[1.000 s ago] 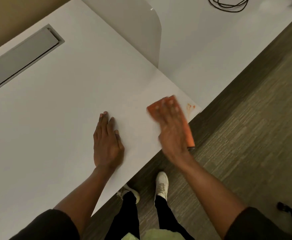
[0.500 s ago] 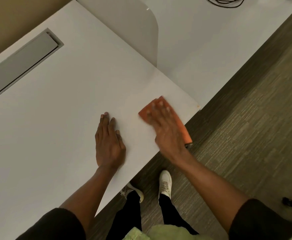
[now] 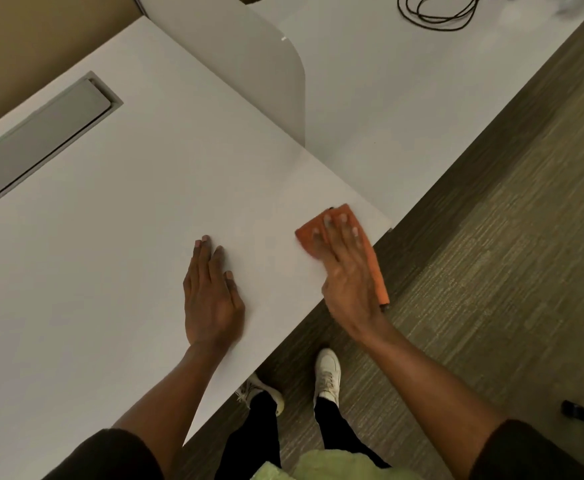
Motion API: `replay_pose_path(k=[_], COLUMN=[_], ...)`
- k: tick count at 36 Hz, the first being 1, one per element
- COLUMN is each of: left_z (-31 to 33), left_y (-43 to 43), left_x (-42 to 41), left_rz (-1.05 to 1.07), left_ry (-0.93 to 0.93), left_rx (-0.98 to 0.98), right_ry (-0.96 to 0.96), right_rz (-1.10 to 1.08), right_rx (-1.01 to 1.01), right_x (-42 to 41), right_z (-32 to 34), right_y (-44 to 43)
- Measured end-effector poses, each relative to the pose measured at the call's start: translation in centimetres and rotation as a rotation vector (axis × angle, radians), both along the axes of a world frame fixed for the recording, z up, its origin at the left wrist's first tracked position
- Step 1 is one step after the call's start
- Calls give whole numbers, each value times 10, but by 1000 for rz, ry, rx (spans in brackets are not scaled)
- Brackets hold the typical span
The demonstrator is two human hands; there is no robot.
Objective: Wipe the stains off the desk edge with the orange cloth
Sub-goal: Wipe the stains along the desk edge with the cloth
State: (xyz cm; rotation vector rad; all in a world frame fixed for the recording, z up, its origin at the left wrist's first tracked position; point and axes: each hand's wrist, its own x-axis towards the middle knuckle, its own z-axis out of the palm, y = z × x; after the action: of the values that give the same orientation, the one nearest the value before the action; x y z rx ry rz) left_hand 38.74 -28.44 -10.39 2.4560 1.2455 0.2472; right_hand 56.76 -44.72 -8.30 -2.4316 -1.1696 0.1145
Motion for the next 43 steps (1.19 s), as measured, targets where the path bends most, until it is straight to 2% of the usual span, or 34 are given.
replay_pose_path(k=[4, 8, 10, 14, 17, 19, 23, 26, 29, 33, 36, 39, 43], left_z=[1, 2, 2, -1, -3, -4, -1, 1, -1, -3, -1, 0, 3], left_y=[1, 1, 0, 1, 2, 2, 3, 3, 3, 3, 4, 5, 6], left_x=[0, -1, 0, -1, -2, -3, -4, -2, -3, -4, -5, -7, -9], left_rz=[-6, -6, -5, 6, 14, 6, -12, -19, -12, -9, -1, -17, -33], left_ry=[9, 19, 24, 14, 15, 13, 13, 9, -10, -31, -47, -54, -72], left_rx=[3, -4, -8, -20, -27, -26, -16, -18, -40, -60, -103, -101, -91], right_ry=[-5, -21, -23, -33, -63, -87, -79, -57, -70, -30, -50, -129, -151], right_rz=[-157, -216, -136, 217, 392, 353, 69, -67, 38, 371, 443, 402, 94], right_rx=[-44, -32, -7, -16, -54, -44, -60, -104, -76, -76, -117, -142, -164], right_x=[59, 54, 27, -36, -34, -8, 50, 57, 24, -47, -80, -73, -21], right_z=[4, 4, 0, -7, -7, -4, 4, 9, 8, 0, -2, 0, 6], right_y=[17, 23, 17, 0, -2, 4, 32, 56, 65, 37, 6, -7, -5])
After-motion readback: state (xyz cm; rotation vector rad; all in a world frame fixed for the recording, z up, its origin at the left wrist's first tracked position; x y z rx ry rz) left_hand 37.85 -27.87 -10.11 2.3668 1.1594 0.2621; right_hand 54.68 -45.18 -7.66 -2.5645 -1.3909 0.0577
